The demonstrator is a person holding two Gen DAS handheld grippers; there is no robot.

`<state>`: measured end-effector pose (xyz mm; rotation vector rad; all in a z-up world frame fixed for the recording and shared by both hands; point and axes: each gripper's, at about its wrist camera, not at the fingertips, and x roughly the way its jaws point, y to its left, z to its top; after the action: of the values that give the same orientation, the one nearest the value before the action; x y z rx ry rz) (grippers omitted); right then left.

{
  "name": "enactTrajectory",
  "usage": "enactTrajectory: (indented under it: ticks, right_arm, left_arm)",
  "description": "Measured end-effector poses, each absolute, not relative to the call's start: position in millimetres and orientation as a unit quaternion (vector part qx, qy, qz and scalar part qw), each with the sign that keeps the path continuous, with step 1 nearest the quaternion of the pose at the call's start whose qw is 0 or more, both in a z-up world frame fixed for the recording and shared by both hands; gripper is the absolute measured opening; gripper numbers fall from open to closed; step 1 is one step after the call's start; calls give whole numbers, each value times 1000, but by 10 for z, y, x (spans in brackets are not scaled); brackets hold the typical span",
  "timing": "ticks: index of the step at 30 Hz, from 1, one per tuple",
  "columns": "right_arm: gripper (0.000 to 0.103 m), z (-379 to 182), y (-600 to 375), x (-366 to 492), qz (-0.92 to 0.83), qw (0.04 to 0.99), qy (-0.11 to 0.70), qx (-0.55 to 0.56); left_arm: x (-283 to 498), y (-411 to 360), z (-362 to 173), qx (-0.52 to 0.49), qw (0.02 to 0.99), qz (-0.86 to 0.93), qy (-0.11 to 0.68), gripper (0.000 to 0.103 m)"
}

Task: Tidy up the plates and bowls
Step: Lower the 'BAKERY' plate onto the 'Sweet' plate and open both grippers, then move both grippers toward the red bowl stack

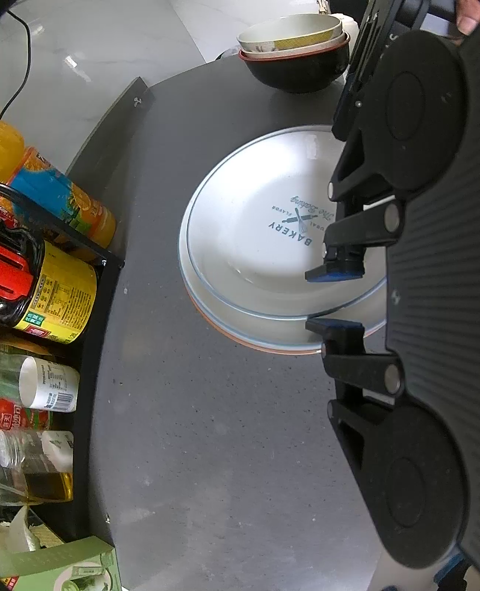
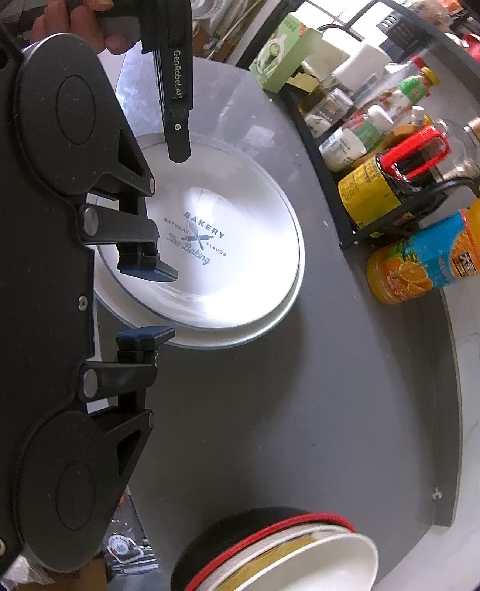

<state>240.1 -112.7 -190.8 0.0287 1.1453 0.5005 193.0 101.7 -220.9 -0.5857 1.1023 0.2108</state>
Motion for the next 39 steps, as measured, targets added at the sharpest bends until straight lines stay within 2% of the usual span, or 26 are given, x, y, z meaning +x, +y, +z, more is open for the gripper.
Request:
enactTrajectory:
  ticks: [2, 4, 6, 7, 8, 13, 16, 18, 25, 32, 39]
  right_arm:
    - [27, -1865, -1182, 2401, 238, 812, 532, 23]
    - [29, -1794, -1251, 2397, 242, 816, 524, 29]
    - [35, -1711, -1337, 2395, 244, 820, 516, 38]
    - [42, -1670, -1386, 2398, 245, 823, 511, 43]
    - [47, -1624, -1444, 2399, 246, 826, 505, 48]
    - [53, -1422, -1753, 2428, 245, 841, 478, 64]
    - [69, -1323, -1920, 2443, 239, 850, 466, 66]
    - [73, -1268, -2044, 2455, 236, 855, 457, 72]
    - [84, -1114, -2383, 2519, 217, 872, 432, 71]
    - [90, -1061, -2778, 2615, 187, 884, 421, 77]
    - [93, -1108, -3179, 2746, 179, 883, 423, 96]
  left_arm:
    - [1918, 1006, -2144, -266, 810, 104, 512, 17]
    - [1904, 1001, -2050, -258, 815, 108, 507, 27]
    - [1894, 987, -1971, -254, 818, 110, 505, 38]
    - [1899, 975, -1925, -252, 819, 111, 504, 42]
    - [1906, 953, -1883, -249, 822, 110, 501, 43]
    - [1994, 766, -1669, -236, 837, 97, 485, 55]
    - [2072, 617, -1556, -225, 841, 94, 483, 63]
    - [2128, 508, -1486, -223, 846, 82, 477, 67]
    - [2331, 56, -1297, -204, 862, 62, 461, 69]
    - [2577, -372, -1185, -196, 869, 37, 452, 70]
    - [2780, -767, -1172, -209, 870, 13, 446, 76]
